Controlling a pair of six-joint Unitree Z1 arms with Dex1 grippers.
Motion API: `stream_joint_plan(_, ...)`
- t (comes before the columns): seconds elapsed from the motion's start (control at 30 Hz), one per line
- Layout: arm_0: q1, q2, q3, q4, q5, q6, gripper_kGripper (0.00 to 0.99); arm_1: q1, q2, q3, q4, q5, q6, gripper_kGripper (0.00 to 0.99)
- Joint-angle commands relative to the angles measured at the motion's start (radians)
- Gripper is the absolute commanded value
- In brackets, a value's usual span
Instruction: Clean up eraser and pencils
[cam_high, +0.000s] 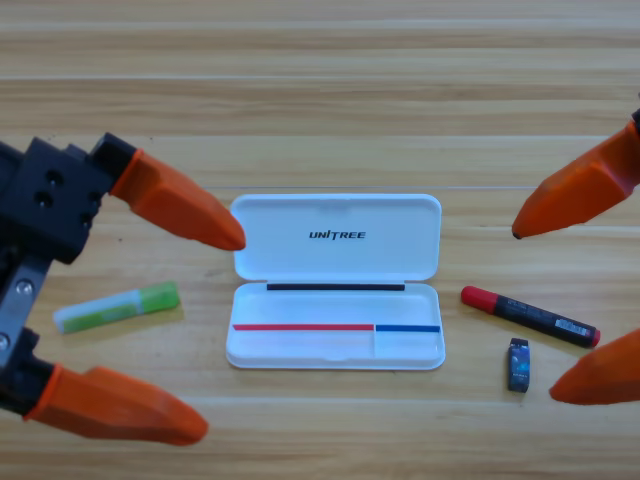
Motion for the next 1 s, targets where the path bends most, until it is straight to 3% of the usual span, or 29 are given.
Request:
stream_joint_plan(0.03, -0.025, 0.03, 0.012, -0.021, 0.007, -0.018, 0.99, 0.034, -0.006, 0.04, -0.011, 0.011, 0.011, 0.954)
stream_joint_plan(0.33, -0.025, 0.041, 0.015, -0.052, 0.01, -0.025, 0.989, 0.034, -0.018, 0.063, -0.01, -0.002, 0.022, 0.954)
stream_joint_plan(0.43, -0.025, 0.053, 0.013, -0.07, 0.017, -0.044, 0.99, 0.034, -0.02, 0.06, -0.011, -0.089, 0.071, 0.954)
stream_joint_plan(0.53, -0.025, 0.041, 0.015, -0.083, 0.111, -0.098, 0.99, 0.025, 0.005, 0.045, -0.011, -0.218, 0.137, 0.954)
stream_joint_plan(0.67, -0.023, 0.044, 0.02, -0.121, 0.229, -0.102, 0.99, -0.058, 0.032, 0.049, -0.013, -0.252, 0.209, 0.954)
stream_joint_plan(0.73, -0.022, 0.056, 0.01, -0.123, 0.375, -0.094, 0.99, -0.087, 0.069, 0.046, -0.013, -0.316, 0.278, 0.953)
stream_joint_plan(0.9, -0.002, 0.07, 0.023, -0.144, 0.66, 0.054, 0.99, -0.164, 0.138, 0.04, 0.002, -0.387, 0.454, 0.953)
stream_joint_plan(1.0, 0.044, 0.042, 0.145, -0.287, 0.746, 0.137, 0.99, -0.17, 0.183, 0.043, 0.048, -0.377, 0.508, 0.953)
